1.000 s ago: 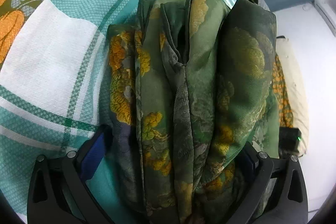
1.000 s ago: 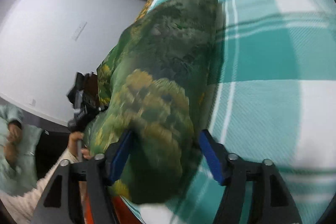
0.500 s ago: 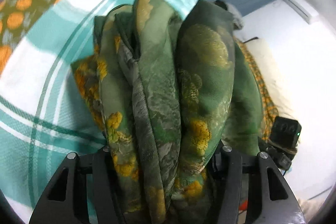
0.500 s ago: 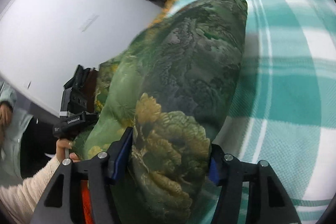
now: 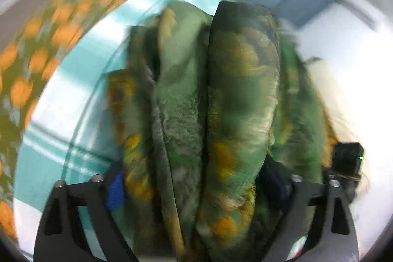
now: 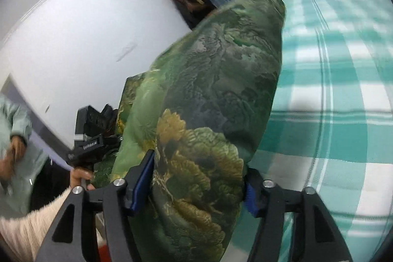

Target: Fold large clothes

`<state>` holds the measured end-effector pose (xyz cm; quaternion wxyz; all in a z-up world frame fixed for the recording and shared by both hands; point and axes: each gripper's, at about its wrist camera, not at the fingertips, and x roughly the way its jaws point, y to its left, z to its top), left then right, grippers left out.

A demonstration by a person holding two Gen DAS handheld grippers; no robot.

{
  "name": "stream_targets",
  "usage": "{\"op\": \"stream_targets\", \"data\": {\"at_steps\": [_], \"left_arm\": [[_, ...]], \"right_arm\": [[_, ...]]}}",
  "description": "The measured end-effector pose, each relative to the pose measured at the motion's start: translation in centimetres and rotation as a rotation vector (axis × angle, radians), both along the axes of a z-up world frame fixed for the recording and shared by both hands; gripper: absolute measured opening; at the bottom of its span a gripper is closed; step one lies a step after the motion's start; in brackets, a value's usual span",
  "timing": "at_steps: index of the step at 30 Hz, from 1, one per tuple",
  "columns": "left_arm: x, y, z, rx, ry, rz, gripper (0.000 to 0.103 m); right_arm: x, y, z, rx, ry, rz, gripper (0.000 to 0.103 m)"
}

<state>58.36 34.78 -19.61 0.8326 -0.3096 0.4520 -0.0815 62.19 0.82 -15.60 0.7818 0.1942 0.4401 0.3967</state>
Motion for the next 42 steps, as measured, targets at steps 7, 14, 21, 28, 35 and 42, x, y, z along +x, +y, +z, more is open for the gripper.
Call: {"op": "stream_targets", "data": {"at_steps": [7,14,21,28,35,42], "left_arm": [[-6.0,0.5,-1.1,-0.011,-0.078,0.077,0.096],[-15.6,-8.0,7.2,0.477,-0.252,0.093,0.102],[-20.4,-15.3,7.4,0.617,-0.205,0.029,0.103],[-24.9,-18.7,10.8,0.619,-0.223,0.053,0.103],[-27.8,-20.5,13.0,0.688,-0.222,0.143,0.103],[-28.4,-22.3,13.3,0.732,-0.187,0.139,0.103]], "right_arm": [[-2.3,-5.5,-4.2,-0.152,0.061,-0.257,0.083],[-12.7,-4.7,0.5,-0.576,-0.249,-0.339,0.089],[-19.2,-3.1,4.4,-0.761,-0.329,-0.367,0.089],[-24.2,-3.7,7.9,-0.773,-0.398,-0.405,0.089],[-27.6,-4.7,9.4,-0.762,-0.422,-0.414,0.089],[-29.1,-5.8,9.6,-0.748,-0.416,-0.418,0.089]]}}
